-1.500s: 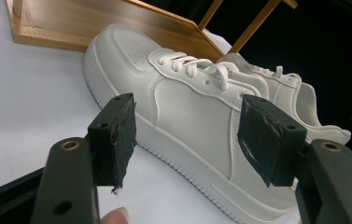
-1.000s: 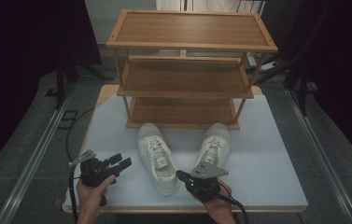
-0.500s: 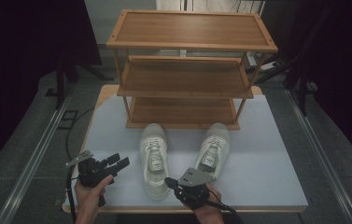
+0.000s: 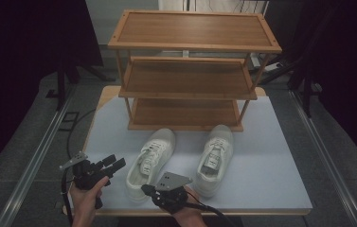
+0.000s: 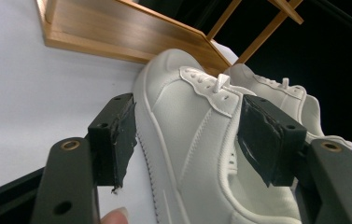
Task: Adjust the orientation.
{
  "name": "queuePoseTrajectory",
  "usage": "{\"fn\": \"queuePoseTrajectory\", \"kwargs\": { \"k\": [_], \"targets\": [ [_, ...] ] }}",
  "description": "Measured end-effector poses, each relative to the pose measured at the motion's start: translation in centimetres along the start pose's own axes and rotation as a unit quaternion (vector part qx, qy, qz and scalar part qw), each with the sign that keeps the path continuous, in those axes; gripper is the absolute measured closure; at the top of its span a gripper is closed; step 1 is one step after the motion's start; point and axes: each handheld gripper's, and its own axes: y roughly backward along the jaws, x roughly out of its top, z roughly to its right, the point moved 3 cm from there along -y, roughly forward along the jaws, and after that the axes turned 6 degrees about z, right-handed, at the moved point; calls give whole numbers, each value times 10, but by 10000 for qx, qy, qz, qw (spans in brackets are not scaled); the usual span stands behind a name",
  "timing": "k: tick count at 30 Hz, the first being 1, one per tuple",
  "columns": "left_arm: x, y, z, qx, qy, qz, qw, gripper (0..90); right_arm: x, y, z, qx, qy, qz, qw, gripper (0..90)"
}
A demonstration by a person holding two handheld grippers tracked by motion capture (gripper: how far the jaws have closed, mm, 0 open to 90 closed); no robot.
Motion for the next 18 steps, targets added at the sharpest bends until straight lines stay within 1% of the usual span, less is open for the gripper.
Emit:
{"fn": "queuePoseTrajectory", "kwargs": {
  "k": [1,5,6,7,8,9,10,11,14,15,18],
  "targets": [
    [0,1,-1,21,-3,-1,10000,373,1,-5,0,62,-69,11,10000,873],
    [0,2,-2,19,37,28,10000,372,1,-3,0,6,-86,58,9999,873],
    [0,2,-2,19,32,26,10000,372,1,6,6,-72,-181,154,9997,869],
    [0,2,-2,30,29,24,10000,372,1,6,6,-72,-181,154,9997,869],
    [0,1,-2,37,26,24,10000,372,1,12,9,-116,-239,213,9994,866],
    [-1,0,-1,81,-39,-5,10000,372,2,26,17,-213,-330,328,9987,855],
    [-1,0,-1,81,-39,-5,10000,372,2,34,20,-273,-353,370,9983,849],
    [-1,0,0,88,-92,-22,9999,372,2,42,23,-340,-360,427,9979,837],
    [0,0,3,50,-122,13,9999,370,1,62,31,-465,-363,520,9969,790],
    [0,0,4,39,-129,17,9999,369,0,70,35,-555,-371,552,9962,773],
    [1,0,8,-2,-158,13,9999,366,-3,87,43,-706,-407,630,9947,730]
  ]
}}
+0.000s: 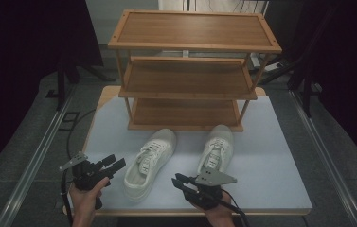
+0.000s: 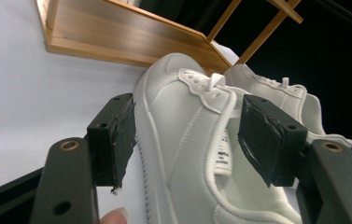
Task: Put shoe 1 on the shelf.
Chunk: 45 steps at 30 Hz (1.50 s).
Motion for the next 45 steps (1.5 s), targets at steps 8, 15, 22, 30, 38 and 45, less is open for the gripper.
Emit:
{"fn": "queuePoseTrajectory", "kwargs": {
  "k": [8,15,22,30,38,45],
  "targets": [
    [0,-5,5,-64,-45,-43,10000,367,1,20,14,-267,74,72,9996,689],
    [1,-13,12,-157,-142,-132,9997,370,1,34,27,-474,8,150,9988,679],
    [4,-26,16,-197,-246,-225,9993,373,1,35,29,-448,-31,118,9989,679],
    [10,-52,21,-269,-419,-402,9980,375,4,36,31,-474,-15,82,9988,672],
    [2,-73,19,-114,-656,-766,9948,389,6,39,34,-510,-46,128,9986,668],
    [-2,-76,13,17,-625,-830,9946,499,5,37,33,-499,-22,90,9987,664]
  ]
}}
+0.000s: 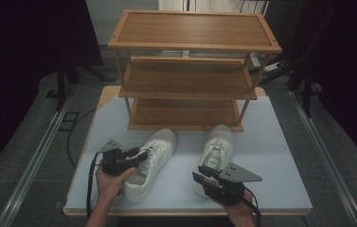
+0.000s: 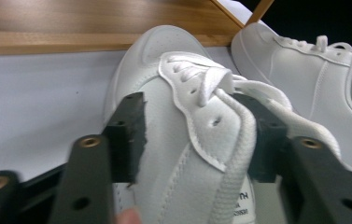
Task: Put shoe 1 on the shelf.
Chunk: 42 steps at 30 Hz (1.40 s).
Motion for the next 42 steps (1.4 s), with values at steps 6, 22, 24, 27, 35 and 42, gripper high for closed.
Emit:
{"fn": "queuePoseTrajectory", "kwargs": {
  "k": [6,22,24,27,35,42],
  "targets": [
    [-1,1,2,-50,-130,47,9999,584,-1,-1,-1,-49,17,-7,10000,664],
    [-3,4,0,-40,-150,283,9995,715,2,3,-2,-202,103,173,9996,662],
    [-3,5,-1,-47,-129,337,9993,743,2,4,-1,-258,99,230,9994,662],
    [-3,5,-1,-34,-123,361,9993,765,2,4,-1,-295,107,284,9991,662],
    [-3,5,-2,-56,-151,403,9991,811,3,4,-2,-323,97,361,9988,661],
    [-3,5,-4,-154,-92,470,9987,816,3,4,-2,-322,86,374,9987,661]
  ]
}}
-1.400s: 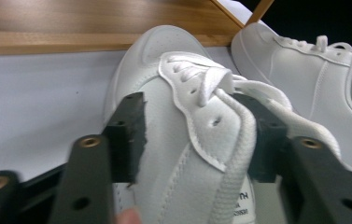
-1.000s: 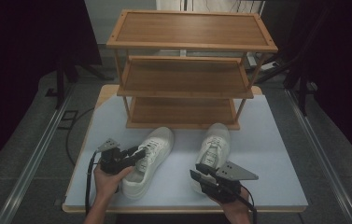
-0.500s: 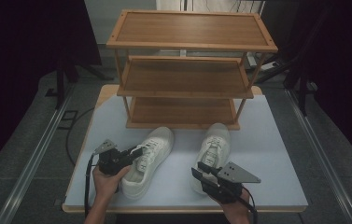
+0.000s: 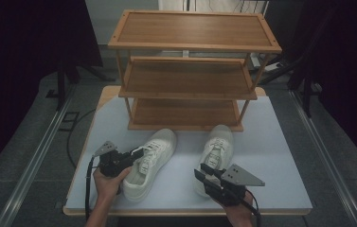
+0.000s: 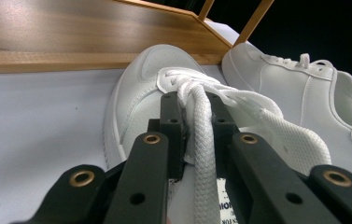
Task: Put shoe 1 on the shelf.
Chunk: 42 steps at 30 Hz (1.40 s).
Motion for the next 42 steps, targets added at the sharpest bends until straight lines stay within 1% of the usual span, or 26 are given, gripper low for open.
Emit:
{"fn": "queuePoseTrajectory", "kwargs": {
  "k": [3,4,5,6,7,9,11,14,18,19,20,22,23,25,29,31,32,33,34,35,38,39,40,41,42],
  "targets": [
    [1,0,0,-43,59,37,10000,820,1,0,0,-5,-7,23,10000,662],
    [2,1,1,-111,120,98,9998,820,1,0,0,2,1,22,10000,661],
    [2,1,1,-111,120,98,9998,821,1,0,0,2,1,22,10000,661],
    [4,2,1,-202,199,170,9995,822,1,0,0,-7,-5,28,10000,661],
    [4,2,1,-202,199,170,9995,822,1,1,1,-11,-8,30,10000,661],
    [6,4,3,-322,275,269,9987,822,1,1,1,-18,-12,35,10000,661],
    [8,5,6,-389,318,328,9982,822,2,1,1,-24,-6,44,10000,661],
    [12,8,12,-505,323,409,9974,822,2,2,1,-23,-12,59,10000,661],
    [15,9,17,-556,344,466,9968,822,3,4,1,-44,-41,78,10000,660],
    [17,11,21,-611,388,527,9960,822,3,5,2,-50,-40,90,9999,659],
    [17,11,21,-611,388,527,9960,822,3,5,2,-50,-40,90,9999,659],
    [21,14,26,-705,475,635,9944,822,4,8,3,-81,-78,123,9999,658],
    [21,14,26,-705,475,635,9944,822,4,8,4,-102,-87,133,9998,658],
    [26,16,32,-786,476,716,9932,822,5,10,6,-108,-110,148,9998,658],
    [30,17,37,-831,469,769,9925,822,6,11,8,-140,-155,178,9996,658],
    [35,17,41,-874,518,821,9914,822,7,13,10,-160,-186,209,9995,658],
    [35,17,41,-874,518,821,9914,822,7,13,10,-160,-186,209,9995,658],
    [38,17,44,-897,532,875,9907,822,7,13,11,-165,-210,217,9994,658],
    [38,17,44,-897,532,875,9907,822,7,13,11,-165,-210,217,9994,658],
    [42,17,46,-908,516,919,9903,822,8,14,12,-212,-232,236,9992,658],
    [45,17,49,-904,512,956,9900,822,7,14,13,-213,-260,230,9992,658],
    [48,18,51,-904,505,1006,9895,822,7,14,13,-217,-281,225,9991,658],
    [48,18,51,-904,505,1006,9895,822,6,13,13,-213,-282,220,9991,658],
    [53,19,52,-896,522,1064,9889,823,6,13,13,-218,-286,215,9991,658],
    [53,19,52,-896,522,1064,9889,823,6,13,13,-215,-287,212,9991,658]
  ]
}}
